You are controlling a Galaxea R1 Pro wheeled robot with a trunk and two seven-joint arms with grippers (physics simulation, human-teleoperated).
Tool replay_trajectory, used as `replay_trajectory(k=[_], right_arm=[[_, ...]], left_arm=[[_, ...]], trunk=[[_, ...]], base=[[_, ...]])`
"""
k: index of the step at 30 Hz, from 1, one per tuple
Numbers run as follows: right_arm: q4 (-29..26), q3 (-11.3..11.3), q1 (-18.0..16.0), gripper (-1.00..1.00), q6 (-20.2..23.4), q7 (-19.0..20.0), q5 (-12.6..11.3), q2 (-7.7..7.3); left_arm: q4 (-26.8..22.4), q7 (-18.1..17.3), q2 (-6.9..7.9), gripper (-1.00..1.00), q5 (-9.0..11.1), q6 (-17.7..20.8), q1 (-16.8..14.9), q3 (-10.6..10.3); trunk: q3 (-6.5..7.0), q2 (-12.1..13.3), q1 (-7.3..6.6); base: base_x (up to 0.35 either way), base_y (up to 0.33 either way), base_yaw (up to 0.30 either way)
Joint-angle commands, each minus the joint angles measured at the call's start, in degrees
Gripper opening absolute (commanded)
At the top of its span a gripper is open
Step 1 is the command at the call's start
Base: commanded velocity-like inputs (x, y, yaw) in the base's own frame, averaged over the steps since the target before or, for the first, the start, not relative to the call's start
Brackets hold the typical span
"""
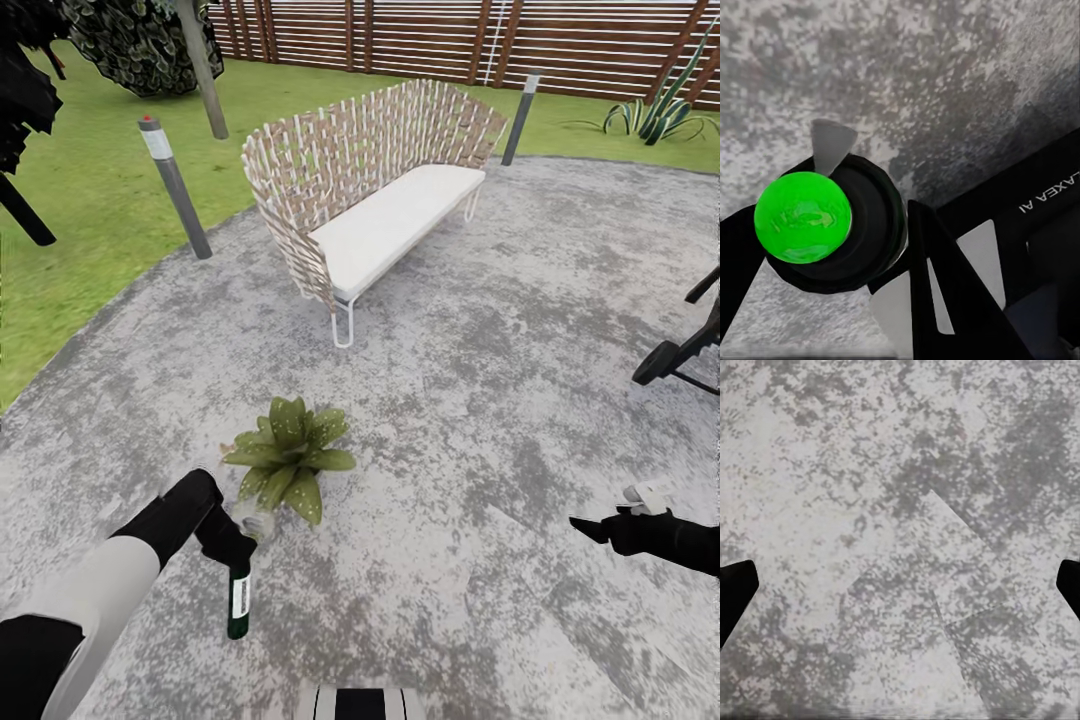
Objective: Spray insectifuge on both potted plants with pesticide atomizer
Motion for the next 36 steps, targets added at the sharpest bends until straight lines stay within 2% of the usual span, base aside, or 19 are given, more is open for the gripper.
replay_trajectory(k=[1, 9, 15, 21, 29, 36], right_arm=[[-0.1, 0.0, -0.1, 1.0, 0.5, 0.5, 0.3, 0.02], [-0.1, 0.0, -0.1, 1.0, 0.5, 0.4, 0.2, 0.06], [-0.3, -0.2, -0.1, 1.0, 0.5, 0.7, 0.1, 0.2], [-0.3, -0.2, -0.1, 1.0, 0.7, 0.6, 0.1, 0.28], [-0.5, -0.2, -0.1, 1.0, 0.8, 0.7, 0.1, 0.29], [-0.4, -0.2, -0.1, 1.0, 0.6, 0.8, 0.1, 0.31]], left_arm=[[-0.1, -0.6, 0.04, -1.0, -0.5, 0.3, 0.1, -0.2], [-0.2, -0.4, 0.07, -1.0, -0.7, 0.0, 1.6, -0.1], [-0.3, 0.0, 0.03, -1.0, -0.7, -0.2, 1.7, -0.1], [-0.4, 0.4, -0.02, -1.0, -0.6, -3.0, 2.1, -0.1], [-0.4, 0.5, -0.56, -1.0, -0.5, -3.7, 2.3, -0.2], [-1.9, 0.5, -0.82, -1.0, -0.4, -8.6, 4.2, -0.5]], trunk=[[-0.04, 0.0, -0.04], [-0.04, 0.0, -0.04], [-0.04, 0.0, -0.04], [-0.04, 0.0, -0.04], [0.39, 0.0, -0.04], [0.99, 0.0, -0.04]], base=[[-0.298, 0.0, 0.0], [-0.279, 0.0, 0.0], [-0.029, 0.0, 0.0], [-0.004, 0.0, 0.0], [0.0, 0.0, 0.0], [0.0, 0.0, 0.0]])
